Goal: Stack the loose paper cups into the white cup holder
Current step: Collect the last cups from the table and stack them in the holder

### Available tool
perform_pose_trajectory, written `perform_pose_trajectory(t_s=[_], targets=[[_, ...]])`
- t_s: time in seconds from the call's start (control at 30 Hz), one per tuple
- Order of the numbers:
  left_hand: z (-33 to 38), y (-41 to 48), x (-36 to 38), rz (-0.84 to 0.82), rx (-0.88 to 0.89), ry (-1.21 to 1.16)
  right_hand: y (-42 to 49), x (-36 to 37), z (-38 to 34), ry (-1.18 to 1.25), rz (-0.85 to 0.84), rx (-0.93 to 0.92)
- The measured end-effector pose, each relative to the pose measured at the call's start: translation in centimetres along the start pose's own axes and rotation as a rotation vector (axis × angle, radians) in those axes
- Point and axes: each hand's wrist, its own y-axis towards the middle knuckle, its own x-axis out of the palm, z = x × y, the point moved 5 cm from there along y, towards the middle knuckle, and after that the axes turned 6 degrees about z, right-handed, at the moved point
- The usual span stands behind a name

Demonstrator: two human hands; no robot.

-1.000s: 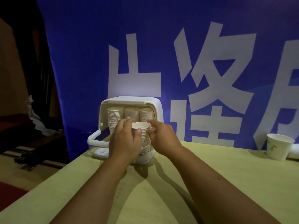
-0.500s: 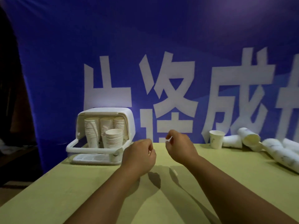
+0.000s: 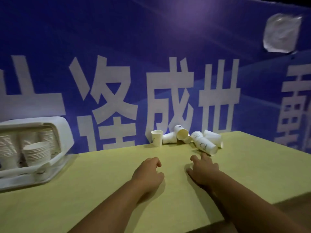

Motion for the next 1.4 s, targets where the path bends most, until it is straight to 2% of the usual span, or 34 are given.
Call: perform_pose_trajectory(t_s=[0.1, 0.4, 0.77, 0.93, 1.07, 1.3, 1.4], targets=[[2.0, 1.0, 3.3, 0.012, 0.04, 0.114, 0.5, 0.0, 4.2, -0.043, 0.026, 0.106], [0.9, 8.0, 6.7, 0.124, -0.019, 0.296, 6.4, 0.9, 8.1, 0.08, -0.016, 0.137], [-1.5, 18.1, 9.3, 0.221, 0.032, 0.324, 11.5, 2.6, 8.8, 0.032, 0.005, 0.012], [-3.0, 20.2, 10.0, 0.15, 0.032, 0.216, 11.5, 2.5, 8.7, 0.032, 0.018, 0.005], [-2.5, 19.1, 9.0, 0.271, 0.053, 0.184, 11.1, 2.2, 8.5, 0.076, 0.042, -0.015], [-4.3, 14.5, 5.5, 0.361, -0.064, 0.069, 9.4, 0.4, 7.4, 0.242, 0.238, -0.151], [-5.4, 11.9, 3.1, 0.386, -0.068, 0.046, 8.7, -0.7, 6.1, 0.312, 0.363, -0.088]])
